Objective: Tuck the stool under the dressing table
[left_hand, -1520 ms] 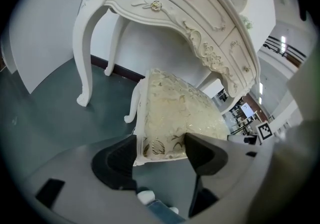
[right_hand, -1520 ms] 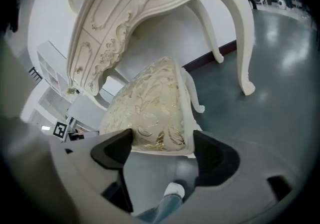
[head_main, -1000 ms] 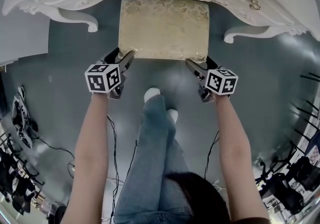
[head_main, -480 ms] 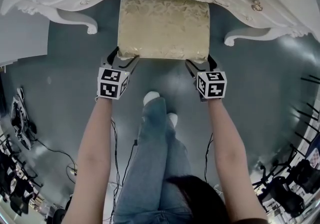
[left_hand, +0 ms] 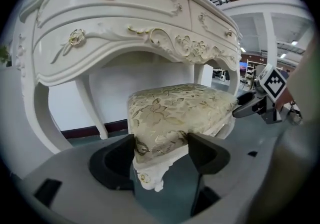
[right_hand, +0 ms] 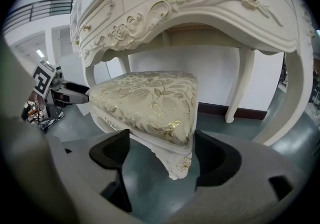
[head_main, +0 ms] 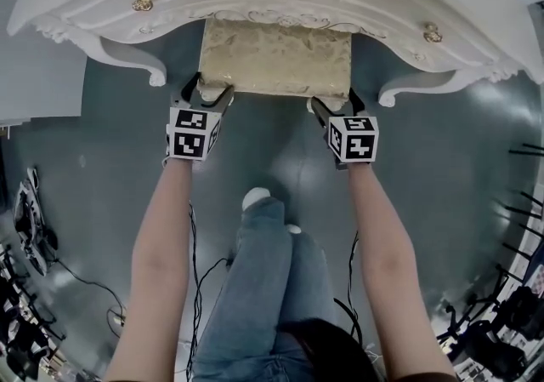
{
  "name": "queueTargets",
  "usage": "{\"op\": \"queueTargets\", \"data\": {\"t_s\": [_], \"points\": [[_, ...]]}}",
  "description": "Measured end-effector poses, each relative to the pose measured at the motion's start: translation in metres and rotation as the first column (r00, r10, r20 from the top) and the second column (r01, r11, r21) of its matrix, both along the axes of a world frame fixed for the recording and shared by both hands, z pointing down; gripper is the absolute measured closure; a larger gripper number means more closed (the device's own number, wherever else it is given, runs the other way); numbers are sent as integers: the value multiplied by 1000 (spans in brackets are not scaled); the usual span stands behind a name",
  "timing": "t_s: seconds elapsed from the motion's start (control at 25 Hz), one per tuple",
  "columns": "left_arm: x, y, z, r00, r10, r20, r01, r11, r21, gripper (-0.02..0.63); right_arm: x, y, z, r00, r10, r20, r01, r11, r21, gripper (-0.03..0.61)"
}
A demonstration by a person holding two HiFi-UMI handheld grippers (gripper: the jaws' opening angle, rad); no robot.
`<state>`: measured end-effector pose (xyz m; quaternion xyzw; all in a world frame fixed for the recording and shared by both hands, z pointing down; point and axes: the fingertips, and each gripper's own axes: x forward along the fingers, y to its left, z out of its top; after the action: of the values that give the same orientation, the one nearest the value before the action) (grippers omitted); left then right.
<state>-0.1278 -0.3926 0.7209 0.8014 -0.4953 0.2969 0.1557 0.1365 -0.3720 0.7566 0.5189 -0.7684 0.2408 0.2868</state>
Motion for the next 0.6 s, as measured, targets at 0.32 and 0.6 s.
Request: {"op": "queueTargets", "data": {"t_s": [0.32,0.6], "points": [[-2,-58,-3,999,-42,24,39,994,106,298,-4,-58,-3,1000,15,-15,-13,994,110,184],[-2,-101,-4,994,-91,54,78,974,214,318,-2,-102,-7,998,19,-65,-5,978,210,187]]}}
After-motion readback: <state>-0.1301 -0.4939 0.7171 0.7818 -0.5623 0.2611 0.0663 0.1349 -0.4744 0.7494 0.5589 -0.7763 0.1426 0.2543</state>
